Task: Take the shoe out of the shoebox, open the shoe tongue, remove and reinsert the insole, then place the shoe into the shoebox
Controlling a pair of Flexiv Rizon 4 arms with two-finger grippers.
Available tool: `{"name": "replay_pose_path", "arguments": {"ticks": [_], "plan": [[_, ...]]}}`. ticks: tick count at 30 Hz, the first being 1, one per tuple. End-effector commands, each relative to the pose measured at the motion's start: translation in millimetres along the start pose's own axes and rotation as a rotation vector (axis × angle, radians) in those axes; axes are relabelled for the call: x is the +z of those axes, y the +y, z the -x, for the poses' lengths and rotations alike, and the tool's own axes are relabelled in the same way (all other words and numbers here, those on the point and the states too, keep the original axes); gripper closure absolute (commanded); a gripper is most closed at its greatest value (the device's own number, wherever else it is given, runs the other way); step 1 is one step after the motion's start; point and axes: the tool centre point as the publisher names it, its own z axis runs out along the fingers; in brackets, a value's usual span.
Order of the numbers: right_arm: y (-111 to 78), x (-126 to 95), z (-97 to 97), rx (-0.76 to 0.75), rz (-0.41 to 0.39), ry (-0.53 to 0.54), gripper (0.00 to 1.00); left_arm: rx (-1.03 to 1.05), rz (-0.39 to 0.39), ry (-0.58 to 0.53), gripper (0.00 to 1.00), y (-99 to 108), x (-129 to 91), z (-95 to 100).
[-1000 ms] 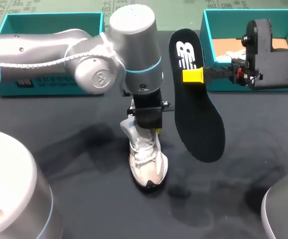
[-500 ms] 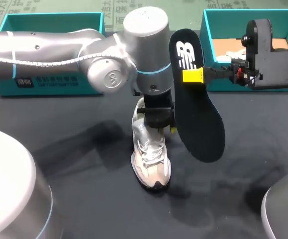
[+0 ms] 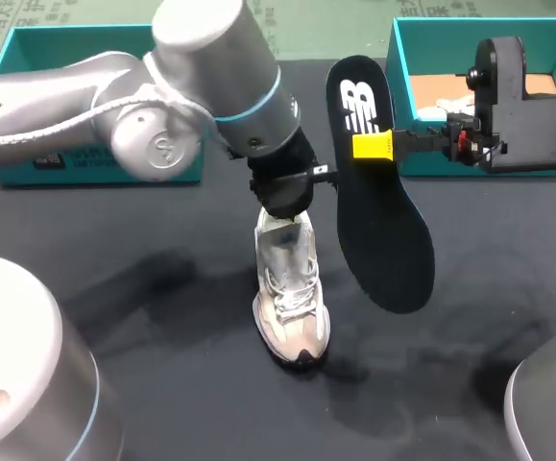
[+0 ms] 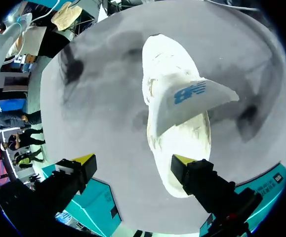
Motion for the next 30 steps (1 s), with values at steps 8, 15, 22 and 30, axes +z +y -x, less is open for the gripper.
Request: {"name": "replay_pose_path", "arguments": {"ticks": [8,15,22,30], "plan": [[-0.1,2,1.0,0.001,0.0,0.0,1.0,-0.022,0.057,-0.371,0.0,4,-74,-25.5],[-0.1,2,1.0,0.001,0.0,0.0,1.0,-0.006,0.017,-0.422,0.0,2,-74,-25.5],[5.4,-1,11.7,0.051,-0.016,0.012,1.0,0.012,-0.05,-0.663,0.0,7,-96,-22.7],[23.6,-10,52.1,0.162,-0.048,0.032,1.0,0.04,-0.033,-0.795,0.0,10,-118,-13.3]]}}
